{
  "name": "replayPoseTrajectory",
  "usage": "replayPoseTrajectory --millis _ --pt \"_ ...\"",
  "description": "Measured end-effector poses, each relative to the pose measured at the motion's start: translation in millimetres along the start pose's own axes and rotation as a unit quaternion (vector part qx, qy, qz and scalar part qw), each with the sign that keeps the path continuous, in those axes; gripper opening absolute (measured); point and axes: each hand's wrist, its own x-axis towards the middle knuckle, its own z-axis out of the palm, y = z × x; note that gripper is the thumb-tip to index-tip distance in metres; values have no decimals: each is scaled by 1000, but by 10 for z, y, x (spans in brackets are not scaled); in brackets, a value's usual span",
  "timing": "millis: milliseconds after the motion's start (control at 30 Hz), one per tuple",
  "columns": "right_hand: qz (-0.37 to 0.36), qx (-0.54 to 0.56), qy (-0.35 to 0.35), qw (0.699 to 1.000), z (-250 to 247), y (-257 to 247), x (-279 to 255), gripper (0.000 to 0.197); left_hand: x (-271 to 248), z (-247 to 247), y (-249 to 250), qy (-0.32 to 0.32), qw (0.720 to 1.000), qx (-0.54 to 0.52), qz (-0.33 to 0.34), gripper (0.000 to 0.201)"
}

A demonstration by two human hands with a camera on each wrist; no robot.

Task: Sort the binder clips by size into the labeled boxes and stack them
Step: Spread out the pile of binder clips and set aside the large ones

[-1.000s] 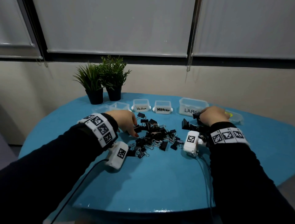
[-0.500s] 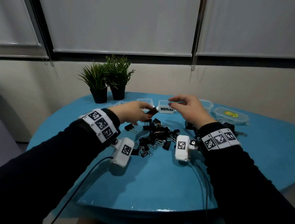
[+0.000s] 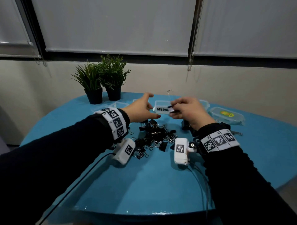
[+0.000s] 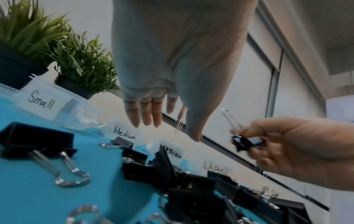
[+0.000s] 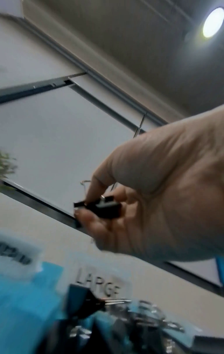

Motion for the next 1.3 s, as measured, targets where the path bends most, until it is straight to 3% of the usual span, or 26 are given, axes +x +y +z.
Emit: replayPoseTrajectory --millis 67,133,233,333,400,467,567,633,700,767,833,933,1000,1100,1300 --pt "-2 -134 119 984 -215 32 137 7 80 -2 -67 -51 993 91 -51 82" --pt "40 -254 190 948 -464 65 233 18 150 -9 -131 -104 978 159 -82 81" --pt "148 -370 162 903 -708 159 280 25 200 -5 -170 -154 962 210 -86 89" --pt "182 -417 113 883 -841 346 401 34 210 6 -170 -213 944 235 -89 88" --pt "202 -439 124 867 -949 511 573 52 210 -6 -166 -243 932 254 -89 87" --pt "223 -449 165 850 -902 440 466 53 205 -19 -166 -249 929 262 -80 85" --pt "189 -452 232 840 -771 255 293 45 164 -29 -175 -227 932 277 -64 75" --pt "89 -411 251 872 -707 198 292 37 136 -34 -213 -209 937 275 -55 67" --pt "-5 -326 199 924 -556 116 239 30 103 -53 -254 -195 943 263 -50 59" --pt "-32 -268 87 959 -386 81 130 29 74 -86 -287 -187 947 257 -50 55" --pt "-17 -281 -40 959 -251 40 1 35 40 -130 -316 -185 948 251 -58 52" --pt "59 -348 -151 923 -169 51 -74 55 9 -196 -391 -184 954 220 -90 43" --pt "94 -387 -188 898 -153 55 -97 58 -19 -230 -430 -177 961 188 -103 32" --pt "93 -435 -199 873 -108 47 -149 47 -50 -226 -428 -168 969 135 -120 19" --pt "88 -396 -189 894 0 132 -111 37 -67 -120 -335 -144 973 112 -139 13"
